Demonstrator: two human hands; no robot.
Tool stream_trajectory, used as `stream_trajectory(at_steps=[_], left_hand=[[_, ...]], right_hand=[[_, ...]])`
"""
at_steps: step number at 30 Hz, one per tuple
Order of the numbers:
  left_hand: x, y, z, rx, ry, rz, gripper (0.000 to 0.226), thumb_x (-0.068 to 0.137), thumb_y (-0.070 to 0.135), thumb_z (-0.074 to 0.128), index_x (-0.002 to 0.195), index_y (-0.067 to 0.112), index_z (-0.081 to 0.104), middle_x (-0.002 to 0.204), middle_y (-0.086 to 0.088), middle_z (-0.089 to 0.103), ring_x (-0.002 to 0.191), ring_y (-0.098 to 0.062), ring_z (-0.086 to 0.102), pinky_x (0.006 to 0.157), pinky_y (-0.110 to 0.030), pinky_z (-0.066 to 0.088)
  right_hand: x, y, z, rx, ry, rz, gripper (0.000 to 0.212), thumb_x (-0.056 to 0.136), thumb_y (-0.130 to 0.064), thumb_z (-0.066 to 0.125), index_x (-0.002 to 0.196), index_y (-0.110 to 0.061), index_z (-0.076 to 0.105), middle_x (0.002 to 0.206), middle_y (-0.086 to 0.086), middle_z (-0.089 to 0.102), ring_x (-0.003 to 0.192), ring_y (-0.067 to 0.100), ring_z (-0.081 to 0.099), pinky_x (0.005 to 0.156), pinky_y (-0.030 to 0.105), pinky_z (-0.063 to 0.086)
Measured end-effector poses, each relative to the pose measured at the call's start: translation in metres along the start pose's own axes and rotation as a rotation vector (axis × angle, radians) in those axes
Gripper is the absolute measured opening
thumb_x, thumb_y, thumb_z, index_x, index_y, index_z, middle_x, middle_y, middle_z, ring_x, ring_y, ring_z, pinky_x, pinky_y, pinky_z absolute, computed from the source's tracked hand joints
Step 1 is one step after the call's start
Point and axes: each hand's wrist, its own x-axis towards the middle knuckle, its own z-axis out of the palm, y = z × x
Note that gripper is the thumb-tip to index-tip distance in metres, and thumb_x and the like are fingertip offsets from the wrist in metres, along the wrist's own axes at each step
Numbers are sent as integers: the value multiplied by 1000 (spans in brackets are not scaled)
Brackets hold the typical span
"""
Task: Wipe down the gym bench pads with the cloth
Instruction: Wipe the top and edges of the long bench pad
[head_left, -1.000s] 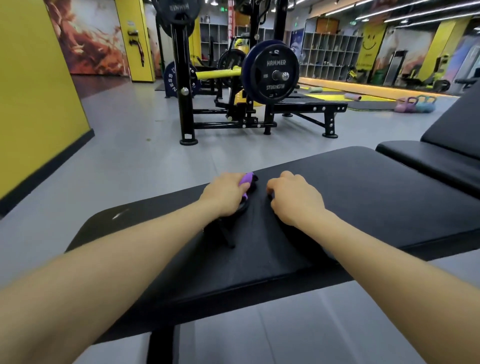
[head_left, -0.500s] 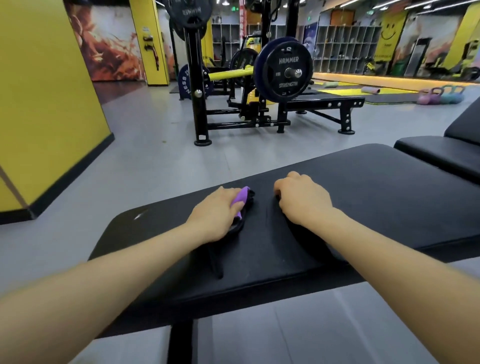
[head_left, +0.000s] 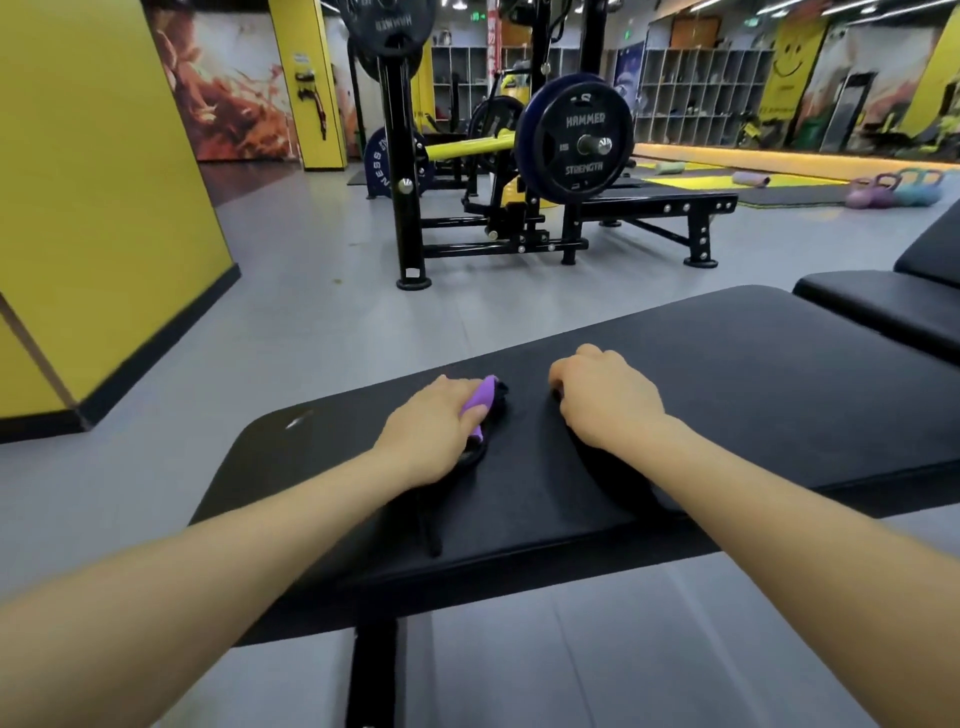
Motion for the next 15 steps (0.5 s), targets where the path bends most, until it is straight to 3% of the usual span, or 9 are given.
stream_trajectory(at_steps=[3,6,10,15], left_hand=[[6,-7,-2,25,-24,35,35,100,35,32,129,24,47,132,1,51,135,-20,34,92,-32,34],[45,-9,5,20,30,-39,31,99,32,35,120,18,54,120,-8,55,110,-28,51,79,-33,38],[67,-9,8,51,82,-108,30,99,31,34,115,15,54,121,-11,55,110,-30,49,78,-33,36],[24,-2,1,37,49,-94,29,99,30,33,116,17,54,114,-3,58,110,-27,51,74,-31,34]], right_hand=[[3,-4,4,-10,2,-5,28,89,-2,47,112,-15,55,116,7,45,110,27,42,68,34,35],[4,-4,5,-18,6,1,29,89,-2,46,112,-16,55,116,7,45,109,27,43,68,34,35],[1,-6,4,-33,6,8,32,89,-1,45,115,-16,55,118,7,44,111,27,43,69,34,35],[-12,-16,1,-42,-37,6,34,90,-1,43,118,-16,55,120,7,44,113,28,42,70,34,35]])
